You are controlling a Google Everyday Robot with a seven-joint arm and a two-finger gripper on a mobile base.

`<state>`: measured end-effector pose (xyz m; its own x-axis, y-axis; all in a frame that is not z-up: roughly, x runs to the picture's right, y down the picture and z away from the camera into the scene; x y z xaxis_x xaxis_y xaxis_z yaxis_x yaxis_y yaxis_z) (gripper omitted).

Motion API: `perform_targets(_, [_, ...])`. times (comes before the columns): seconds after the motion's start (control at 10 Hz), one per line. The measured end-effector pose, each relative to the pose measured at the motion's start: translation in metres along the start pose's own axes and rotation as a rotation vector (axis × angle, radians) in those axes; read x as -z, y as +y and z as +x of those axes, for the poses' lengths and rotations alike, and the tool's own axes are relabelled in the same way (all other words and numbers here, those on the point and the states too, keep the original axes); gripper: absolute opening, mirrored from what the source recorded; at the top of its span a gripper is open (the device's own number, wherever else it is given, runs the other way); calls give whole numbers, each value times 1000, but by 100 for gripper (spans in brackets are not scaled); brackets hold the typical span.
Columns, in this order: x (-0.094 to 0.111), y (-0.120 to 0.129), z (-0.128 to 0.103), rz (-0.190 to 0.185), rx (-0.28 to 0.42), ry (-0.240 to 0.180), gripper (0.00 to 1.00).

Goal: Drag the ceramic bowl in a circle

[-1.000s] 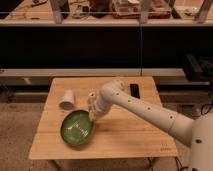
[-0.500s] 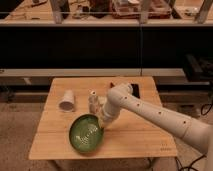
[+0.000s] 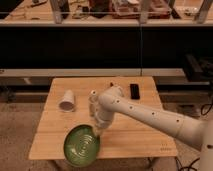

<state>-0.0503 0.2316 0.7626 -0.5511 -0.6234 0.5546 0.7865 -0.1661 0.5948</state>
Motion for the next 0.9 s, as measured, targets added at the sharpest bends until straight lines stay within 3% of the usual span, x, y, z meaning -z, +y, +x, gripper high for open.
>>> perform_targets(0.4, [-32,-55,45,44,132,-53,14])
perform_targets(0.7, [-37,-74,89,85,156,-25,14])
perform_targets(0.9, [-29,-69,109,105,136,14,14])
